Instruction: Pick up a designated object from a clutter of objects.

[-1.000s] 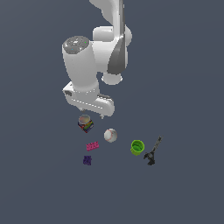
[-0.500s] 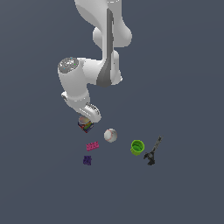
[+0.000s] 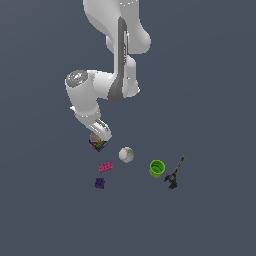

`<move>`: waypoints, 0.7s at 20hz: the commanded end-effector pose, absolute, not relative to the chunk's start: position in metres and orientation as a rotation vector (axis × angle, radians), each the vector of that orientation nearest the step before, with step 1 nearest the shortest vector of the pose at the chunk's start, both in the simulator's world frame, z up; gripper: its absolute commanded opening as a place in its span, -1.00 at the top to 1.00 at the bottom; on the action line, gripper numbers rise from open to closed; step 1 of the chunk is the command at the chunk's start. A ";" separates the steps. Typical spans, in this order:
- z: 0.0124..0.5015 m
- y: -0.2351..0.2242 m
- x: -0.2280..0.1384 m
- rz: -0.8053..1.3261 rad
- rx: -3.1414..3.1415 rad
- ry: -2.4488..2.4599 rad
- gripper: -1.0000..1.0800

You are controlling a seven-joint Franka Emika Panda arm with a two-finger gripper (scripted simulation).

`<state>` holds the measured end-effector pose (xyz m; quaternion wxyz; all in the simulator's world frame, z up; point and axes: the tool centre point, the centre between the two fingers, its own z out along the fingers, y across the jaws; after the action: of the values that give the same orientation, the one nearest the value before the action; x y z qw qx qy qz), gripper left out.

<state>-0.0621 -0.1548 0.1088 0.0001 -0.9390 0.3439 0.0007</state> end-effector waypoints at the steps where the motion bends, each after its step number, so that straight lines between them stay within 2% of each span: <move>1: 0.108 -0.155 -0.062 0.002 -2.950 1.080 -0.92; 14: 0.062 -0.155 -0.063 0.000 -2.948 1.087 -0.92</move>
<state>-0.0637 -0.1551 0.0667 -0.0003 -0.9383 0.3459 0.0006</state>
